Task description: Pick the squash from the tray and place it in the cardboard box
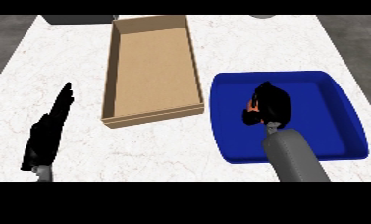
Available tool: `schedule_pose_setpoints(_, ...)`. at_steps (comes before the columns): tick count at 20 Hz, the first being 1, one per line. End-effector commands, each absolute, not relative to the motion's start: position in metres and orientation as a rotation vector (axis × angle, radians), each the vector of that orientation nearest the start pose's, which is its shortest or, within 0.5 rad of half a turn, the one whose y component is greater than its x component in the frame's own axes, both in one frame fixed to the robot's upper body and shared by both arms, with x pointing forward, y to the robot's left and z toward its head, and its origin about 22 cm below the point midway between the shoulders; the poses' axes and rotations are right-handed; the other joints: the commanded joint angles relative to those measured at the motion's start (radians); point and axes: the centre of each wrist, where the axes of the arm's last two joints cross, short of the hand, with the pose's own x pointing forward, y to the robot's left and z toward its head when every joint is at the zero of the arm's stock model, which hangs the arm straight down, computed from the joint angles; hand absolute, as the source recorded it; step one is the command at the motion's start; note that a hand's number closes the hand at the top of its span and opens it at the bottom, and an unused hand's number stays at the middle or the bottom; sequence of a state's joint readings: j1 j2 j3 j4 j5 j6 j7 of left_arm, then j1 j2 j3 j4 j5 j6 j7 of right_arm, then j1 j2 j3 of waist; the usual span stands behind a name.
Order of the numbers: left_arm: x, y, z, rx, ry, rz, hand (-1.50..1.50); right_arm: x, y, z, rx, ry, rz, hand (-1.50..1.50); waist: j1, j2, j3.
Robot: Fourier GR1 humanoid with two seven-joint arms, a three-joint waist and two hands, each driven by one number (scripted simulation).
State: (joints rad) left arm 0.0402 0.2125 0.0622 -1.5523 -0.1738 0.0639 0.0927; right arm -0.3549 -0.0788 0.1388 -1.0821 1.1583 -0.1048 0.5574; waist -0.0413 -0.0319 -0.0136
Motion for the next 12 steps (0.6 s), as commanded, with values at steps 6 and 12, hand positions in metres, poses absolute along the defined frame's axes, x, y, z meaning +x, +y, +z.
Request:
schedule_pose_setpoints(6,0.234,0.299,0.006,0.384,-1.41,-0.187,0.0,0.253,-0.094,0.039,-1.271,-0.887,0.625,1.5,0.019,0.016,0.011)
schedule_pose_setpoints(12,0.241,0.285,0.008,0.39,-1.448,-0.197,0.0,0.224,-0.06,0.113,-1.147,-1.344,0.467,1.5,0.037,0.022,0.013)
